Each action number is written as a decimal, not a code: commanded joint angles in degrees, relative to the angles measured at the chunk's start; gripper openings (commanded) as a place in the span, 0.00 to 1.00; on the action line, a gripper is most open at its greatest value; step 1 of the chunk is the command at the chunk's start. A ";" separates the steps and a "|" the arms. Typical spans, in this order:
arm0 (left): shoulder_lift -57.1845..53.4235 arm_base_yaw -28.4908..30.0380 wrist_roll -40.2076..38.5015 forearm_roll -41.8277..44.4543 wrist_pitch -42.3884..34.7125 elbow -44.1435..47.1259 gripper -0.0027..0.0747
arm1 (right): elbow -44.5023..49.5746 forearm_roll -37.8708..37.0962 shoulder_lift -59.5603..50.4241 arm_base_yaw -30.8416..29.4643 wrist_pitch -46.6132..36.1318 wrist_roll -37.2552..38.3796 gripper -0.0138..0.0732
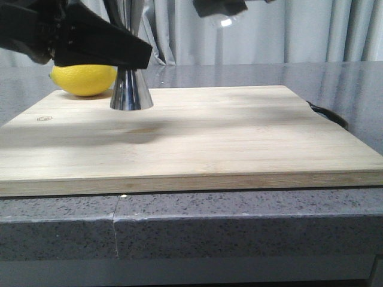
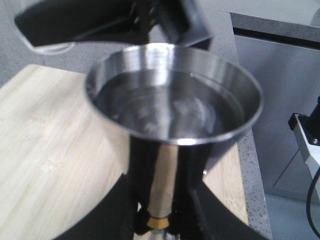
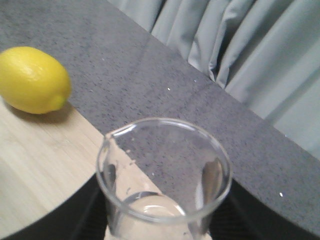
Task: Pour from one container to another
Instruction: 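Tilt the beaker upright and carry it back over the board with the right gripper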
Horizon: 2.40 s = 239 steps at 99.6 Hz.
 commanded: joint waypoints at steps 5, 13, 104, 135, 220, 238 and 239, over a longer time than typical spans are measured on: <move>-1.52 -0.27 -0.17 -4.10 0.95 -2.51 0.01 | -2.02 0.82 0.25 -2.45 -7.67 2.97 0.47; -1.52 -0.01 -0.17 -4.21 -1.07 -2.60 0.01 | -2.02 0.82 1.57 -3.22 -9.37 5.41 0.47; -1.52 4.30 -0.17 -9.29 -2.86 -2.60 0.01 | 6.35 -1.08 9.95 -3.48 -27.66 18.60 0.47; -1.52 4.30 -0.07 -9.38 -4.34 -2.60 0.01 | 7.42 -2.50 12.29 -3.48 -30.88 20.95 0.47; -1.52 4.30 -0.03 -9.38 -4.34 -2.60 0.01 | 7.42 -2.59 14.71 -3.48 -30.71 21.70 0.80; -1.52 4.30 -0.03 -9.38 -4.34 -2.60 0.01 | 7.21 -2.59 14.43 -3.48 -31.00 21.70 0.92; -1.52 4.30 -0.03 -9.38 -4.34 -2.60 0.01 | 7.21 -2.59 14.31 -3.48 -31.00 21.70 0.92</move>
